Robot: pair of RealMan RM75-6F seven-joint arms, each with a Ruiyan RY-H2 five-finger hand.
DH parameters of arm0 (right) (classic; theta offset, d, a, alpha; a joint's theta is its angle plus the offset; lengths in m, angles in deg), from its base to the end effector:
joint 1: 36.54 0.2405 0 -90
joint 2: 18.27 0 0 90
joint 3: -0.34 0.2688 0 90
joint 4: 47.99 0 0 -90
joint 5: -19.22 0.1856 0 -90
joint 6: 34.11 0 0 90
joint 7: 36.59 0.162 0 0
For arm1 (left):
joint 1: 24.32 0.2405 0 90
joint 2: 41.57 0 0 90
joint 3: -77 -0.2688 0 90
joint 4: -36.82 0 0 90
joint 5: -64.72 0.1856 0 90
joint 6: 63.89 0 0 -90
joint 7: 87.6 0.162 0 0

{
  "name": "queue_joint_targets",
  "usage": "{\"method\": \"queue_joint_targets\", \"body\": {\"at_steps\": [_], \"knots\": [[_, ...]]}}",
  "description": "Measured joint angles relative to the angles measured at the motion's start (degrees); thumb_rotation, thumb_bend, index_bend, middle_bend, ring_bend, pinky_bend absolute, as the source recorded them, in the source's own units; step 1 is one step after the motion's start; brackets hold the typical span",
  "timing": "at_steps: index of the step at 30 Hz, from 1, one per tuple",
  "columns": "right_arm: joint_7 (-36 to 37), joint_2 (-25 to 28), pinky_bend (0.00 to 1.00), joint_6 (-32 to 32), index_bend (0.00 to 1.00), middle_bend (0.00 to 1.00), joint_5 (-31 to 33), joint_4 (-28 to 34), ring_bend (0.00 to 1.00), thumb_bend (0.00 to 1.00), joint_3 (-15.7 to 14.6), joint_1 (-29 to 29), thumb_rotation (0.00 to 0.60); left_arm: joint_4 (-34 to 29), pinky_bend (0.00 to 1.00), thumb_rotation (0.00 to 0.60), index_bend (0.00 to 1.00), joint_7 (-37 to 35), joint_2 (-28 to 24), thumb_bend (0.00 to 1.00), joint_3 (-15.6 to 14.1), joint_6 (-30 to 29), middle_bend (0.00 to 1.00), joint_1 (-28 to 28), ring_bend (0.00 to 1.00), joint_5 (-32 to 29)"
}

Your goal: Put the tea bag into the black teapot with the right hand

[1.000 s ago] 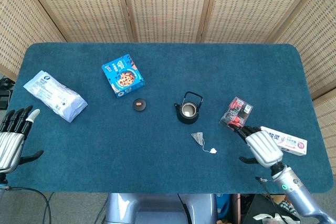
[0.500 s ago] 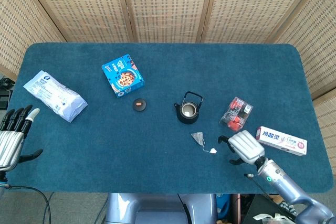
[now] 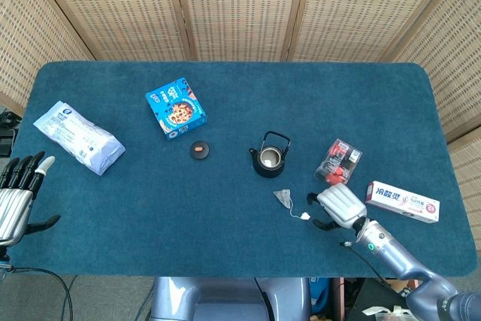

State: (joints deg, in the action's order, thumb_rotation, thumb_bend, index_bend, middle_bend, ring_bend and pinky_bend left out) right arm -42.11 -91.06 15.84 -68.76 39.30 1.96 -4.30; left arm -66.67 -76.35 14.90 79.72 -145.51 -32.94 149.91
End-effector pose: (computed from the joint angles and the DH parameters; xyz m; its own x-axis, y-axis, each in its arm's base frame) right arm -0.2328 -0.3030 0.0525 0.6142 -0.3477 0.7084 -0.7589 -0.5063 0.4096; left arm -0.2753 0.2130 0.2036 0.5185 0.0345 0.8544 0.8538 -0.0769 -0.5150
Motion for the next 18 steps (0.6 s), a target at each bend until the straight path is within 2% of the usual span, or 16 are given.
{"method": "queue_joint_targets", "body": {"at_steps": [18], "knots": [[-2.87, -5.03, 0.85, -0.53, 0.48, 0.81, 2.35, -4.02, 0.81, 0.50, -0.70, 0.88, 0.448, 0.08, 0.00, 0.600, 0.00, 0.03, 0.13, 0.07, -0.09, 0.06, 0.00, -0.06, 0.00, -0.18]]}}
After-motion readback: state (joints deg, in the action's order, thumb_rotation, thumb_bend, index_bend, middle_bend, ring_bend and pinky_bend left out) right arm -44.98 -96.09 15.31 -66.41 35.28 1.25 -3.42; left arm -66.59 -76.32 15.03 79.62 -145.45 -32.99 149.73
